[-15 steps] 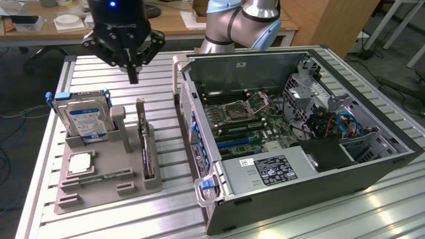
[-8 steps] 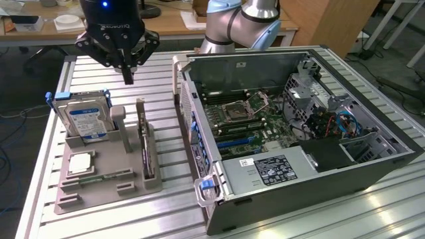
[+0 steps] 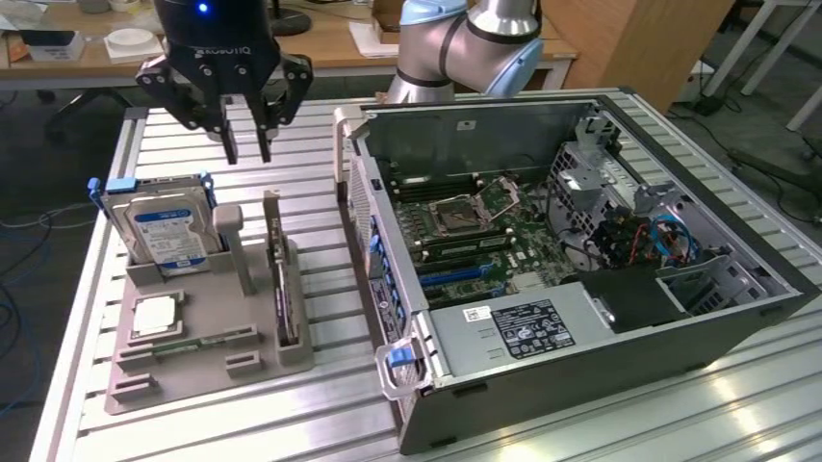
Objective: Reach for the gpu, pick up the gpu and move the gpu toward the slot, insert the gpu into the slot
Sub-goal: 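Pick up the gpu and move the gpu toward the slot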
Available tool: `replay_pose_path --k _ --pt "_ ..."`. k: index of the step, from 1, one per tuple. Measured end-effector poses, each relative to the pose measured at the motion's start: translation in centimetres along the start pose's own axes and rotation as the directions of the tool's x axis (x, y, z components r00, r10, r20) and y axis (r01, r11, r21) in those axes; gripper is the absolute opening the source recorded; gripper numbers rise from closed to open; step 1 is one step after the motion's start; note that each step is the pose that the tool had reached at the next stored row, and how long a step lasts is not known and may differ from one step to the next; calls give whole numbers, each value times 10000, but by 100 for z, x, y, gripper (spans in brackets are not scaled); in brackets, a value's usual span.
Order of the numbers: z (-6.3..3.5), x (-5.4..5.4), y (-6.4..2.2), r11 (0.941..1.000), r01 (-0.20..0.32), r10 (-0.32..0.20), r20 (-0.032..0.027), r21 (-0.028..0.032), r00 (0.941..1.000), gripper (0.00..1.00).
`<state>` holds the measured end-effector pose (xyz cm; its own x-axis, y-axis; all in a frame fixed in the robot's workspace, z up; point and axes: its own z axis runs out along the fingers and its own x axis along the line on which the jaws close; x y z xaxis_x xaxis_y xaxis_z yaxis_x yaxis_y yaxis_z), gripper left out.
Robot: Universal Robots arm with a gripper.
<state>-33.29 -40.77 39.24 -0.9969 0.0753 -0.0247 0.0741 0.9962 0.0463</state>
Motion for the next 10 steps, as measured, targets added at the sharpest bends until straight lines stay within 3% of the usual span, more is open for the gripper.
replay_pose_path --k 4,6,7,8,10 --pt "2 0 -11 10000 59 -59 -8 -1 10000 53" --pt "15 0 -13 9997 254 -254 -116 2 9996 53" --pt "24 0 -14 9994 355 -355 -179 1 9992 59" --pt "35 0 -16 9990 450 -450 -229 1 9987 59" --pt "68 2 -17 9977 678 -678 -284 -5 9973 59"
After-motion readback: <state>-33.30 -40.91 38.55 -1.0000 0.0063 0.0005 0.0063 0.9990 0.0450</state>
